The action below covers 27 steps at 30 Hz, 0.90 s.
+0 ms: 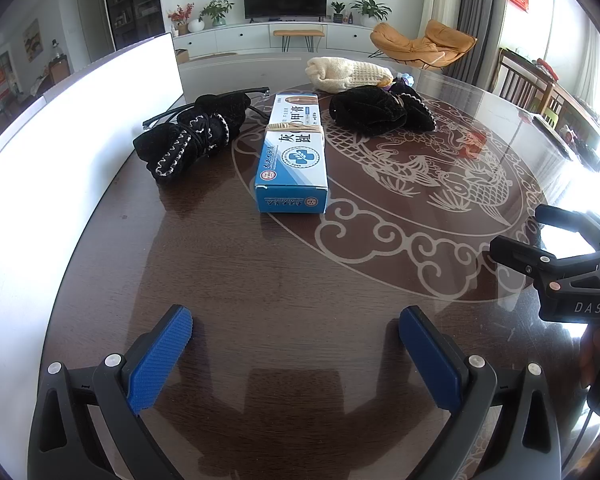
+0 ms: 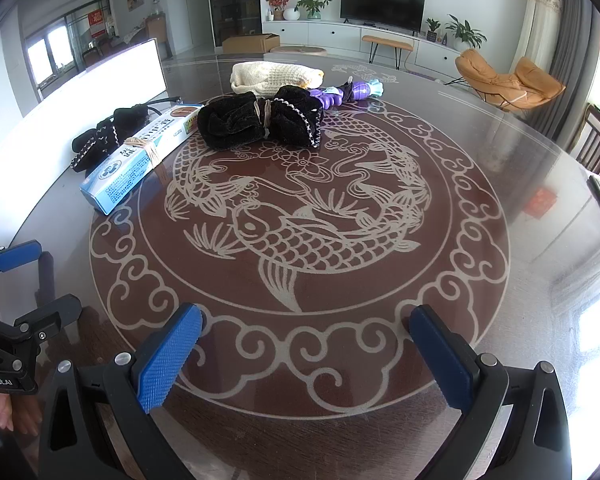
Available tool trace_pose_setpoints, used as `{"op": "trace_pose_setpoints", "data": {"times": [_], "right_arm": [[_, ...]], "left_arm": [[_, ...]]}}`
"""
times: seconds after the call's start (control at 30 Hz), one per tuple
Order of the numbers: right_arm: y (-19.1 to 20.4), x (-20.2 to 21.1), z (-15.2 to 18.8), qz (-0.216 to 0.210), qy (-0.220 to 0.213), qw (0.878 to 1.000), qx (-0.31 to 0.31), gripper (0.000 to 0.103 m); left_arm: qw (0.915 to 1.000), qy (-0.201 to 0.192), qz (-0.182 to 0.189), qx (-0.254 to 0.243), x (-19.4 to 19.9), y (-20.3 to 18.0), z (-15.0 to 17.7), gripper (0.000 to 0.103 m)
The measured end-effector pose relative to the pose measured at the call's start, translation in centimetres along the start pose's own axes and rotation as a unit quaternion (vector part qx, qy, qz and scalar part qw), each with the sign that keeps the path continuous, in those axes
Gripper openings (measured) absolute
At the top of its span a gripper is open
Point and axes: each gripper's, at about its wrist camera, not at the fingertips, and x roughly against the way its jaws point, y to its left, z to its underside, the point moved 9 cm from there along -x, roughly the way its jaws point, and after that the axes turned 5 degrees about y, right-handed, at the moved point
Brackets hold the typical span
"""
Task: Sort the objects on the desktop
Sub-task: 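Withdraw both tools from the bin and hold them above the table, then grasp the blue-white ointment box with the left tool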
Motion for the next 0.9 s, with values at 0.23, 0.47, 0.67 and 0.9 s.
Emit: {"op": "trace_pose_setpoints", "data": {"times": [0.23,0.47,0.67,0.9], "right_arm": [[0.0,0.0,0.0,0.000,0.000,1.000,0.000,0.103],[0.0,0.0,0.0,0.000,0.000,1.000,0.000,0.103],[0.0,0.0,0.0,0.000,0.000,1.000,0.000,0.103],[0.0,0.0,0.0,0.000,0.000,1.000,0.000,0.103]], "left_arm": [[1.0000,0.000,0.000,0.000,0.0,0.0,0.0,0.103],[1.0000,0.000,0.000,0.000,0.0,0.0,0.0,0.103],[1.0000,0.005,0.001,-0.002,0.0,-0.1,-0.2,0.103],[0.9970,0.007,0.073,0.026,-1.7,-0.2,-5.1,0.103]]}}
